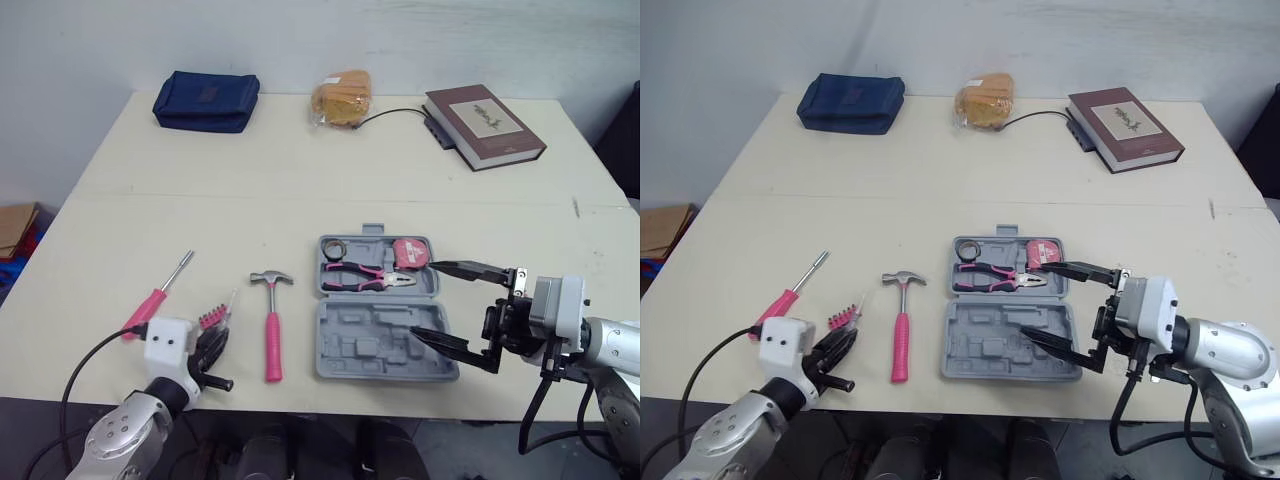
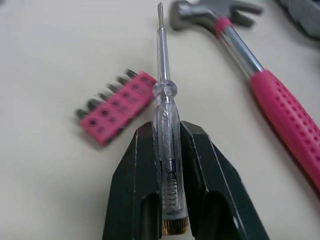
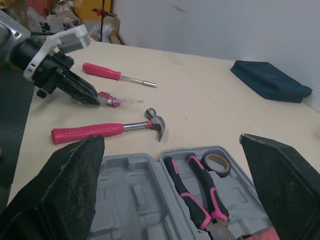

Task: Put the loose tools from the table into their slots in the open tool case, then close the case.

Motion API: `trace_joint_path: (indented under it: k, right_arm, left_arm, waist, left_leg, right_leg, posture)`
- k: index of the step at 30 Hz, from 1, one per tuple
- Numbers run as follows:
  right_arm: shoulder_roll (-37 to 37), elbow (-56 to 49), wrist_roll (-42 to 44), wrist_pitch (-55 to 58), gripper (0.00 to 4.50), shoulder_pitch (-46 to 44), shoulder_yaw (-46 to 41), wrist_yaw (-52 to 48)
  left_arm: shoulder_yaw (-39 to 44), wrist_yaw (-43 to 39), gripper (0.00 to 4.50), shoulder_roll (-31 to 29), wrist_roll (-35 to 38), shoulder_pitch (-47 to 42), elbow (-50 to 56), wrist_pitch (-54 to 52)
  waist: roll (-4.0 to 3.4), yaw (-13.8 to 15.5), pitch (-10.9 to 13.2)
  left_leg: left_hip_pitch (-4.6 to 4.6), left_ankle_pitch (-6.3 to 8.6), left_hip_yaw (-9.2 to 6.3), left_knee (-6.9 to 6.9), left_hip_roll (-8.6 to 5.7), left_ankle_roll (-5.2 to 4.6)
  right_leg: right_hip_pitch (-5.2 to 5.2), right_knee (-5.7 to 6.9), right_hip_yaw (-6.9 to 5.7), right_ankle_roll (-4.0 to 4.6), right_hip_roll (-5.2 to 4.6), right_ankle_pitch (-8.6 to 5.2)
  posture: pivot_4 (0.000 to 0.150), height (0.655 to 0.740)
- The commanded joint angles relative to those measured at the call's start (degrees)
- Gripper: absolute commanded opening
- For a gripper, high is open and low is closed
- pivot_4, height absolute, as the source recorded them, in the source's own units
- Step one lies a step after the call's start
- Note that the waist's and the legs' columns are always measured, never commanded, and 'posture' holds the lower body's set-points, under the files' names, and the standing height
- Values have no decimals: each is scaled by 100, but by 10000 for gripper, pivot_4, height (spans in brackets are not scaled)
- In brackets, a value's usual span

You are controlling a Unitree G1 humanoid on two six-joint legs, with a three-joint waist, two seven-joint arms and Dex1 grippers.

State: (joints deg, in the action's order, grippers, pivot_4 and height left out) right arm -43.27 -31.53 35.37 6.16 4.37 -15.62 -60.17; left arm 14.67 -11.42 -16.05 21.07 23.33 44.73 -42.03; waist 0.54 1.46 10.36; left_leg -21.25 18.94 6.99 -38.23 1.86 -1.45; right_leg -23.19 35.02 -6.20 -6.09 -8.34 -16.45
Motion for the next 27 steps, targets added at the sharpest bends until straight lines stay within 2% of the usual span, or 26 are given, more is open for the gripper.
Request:
trace_joint_path:
  k: [1, 3, 5, 9, 12, 14, 18, 22, 25, 27]
  right_arm:
    - [-43, -106, 85, -154, 45000, 161, -230, -134]
    - [-15, -98, 74, -175, 45000, 222, -279, -137]
    - [16, -73, 48, -169, 45000, 337, -377, -75]
    - [15, -79, 2, -234, 45000, 476, -506, -42]
    - [28, -229, 65, -240, 45000, 635, -684, 25]
    - [43, -402, 110, -194, 45000, 824, -851, 110]
    - [93, -640, -1, -232, 45000, 1321, -1078, 152]
    - [127, -807, -25, -223, 45000, 1500, -1233, 287]
    - [216, -1068, -75, -219, 45000, 1859, -1465, 416]
    - [253, -1209, -149, -235, 45000, 2076, -1553, 464]
  left_arm:
    - [253, -204, 154, -111, -23, 278, 454, 500]
    - [409, -411, 154, -126, 59, 296, 490, 949]
    - [682, -657, 154, -122, 528, 71, 647, 1253]
    - [748, -1295, 154, -692, 803, -177, 673, 1433]
    - [448, -2082, 154, -1504, 911, -494, 558, 1434]
    - [30, -2558, 154, -2069, 936, -1049, 429, 1279]
    - [-1355, -3284, 154, -2614, 826, -3184, -275, 913]
    - [-2328, -4079, 154, -3097, 358, -4145, -898, 950]
    - [-3314, -4432, 154, -2892, -185, -5369, -1654, 802]
    - [-3658, -4209, 154, -2544, -489, -5844, -1959, 644]
  waist:
    - [1, -4, 1]
    - [1, -6, 1]
    - [2, 3, 1]
    - [0, 6, -1]
    - [-1, -15, -1]
    - [-1, -15, -1]
    - [-13, 149, -7]
    - [-13, 1, -11]
    - [-10, 0, -7]
    - [-8, 31, -6]
  left_leg:
    - [0, 1, 0, 0, 0, 1]
    - [0, 1, 1, 0, 0, 0]
    - [0, 1, 1, -3, 0, -1]
    - [0, 1, -12, -5, -1, -2]
    - [1, 2, -9, -4, 1, 2]
    - [5, 2, 1, -4, 0, 3]
    - [2, -10, -24, -8, -5, 2]
    - [13, -14, -8, -3, 2, 35]
    - [6, -17, -8, -3, -1, 42]
    - [1, -21, -14, -4, -1, 49]
  right_leg:
    - [0, -1, -1, 0, 7, 0]
    - [0, -2, 1, 1, 11, 0]
    - [1, -2, 1, 1, 10, 0]
    - [10, -5, 2, 3, 7, -1]
    - [14, -8, -3, 4, 19, -2]
    - [14, -9, -2, 2, 22, -1]
    - [26, -6, -10, -1, 32, 3]
    - [38, -26, -3, -6, 44, 6]
    - [37, -37, -6, -7, 72, 6]
    - [37, -43, -8, -6, 82, 6]
  posture:
    - [1500, 7400]
    - [1500, 7400]
    - [1500, 7400]
    - [1500, 7400]
    - [1500, 7400]
    - [1500, 7400]
    - [1500, 7400]
    - [1500, 7400]
    - [1500, 7400]
    - [1500, 7400]
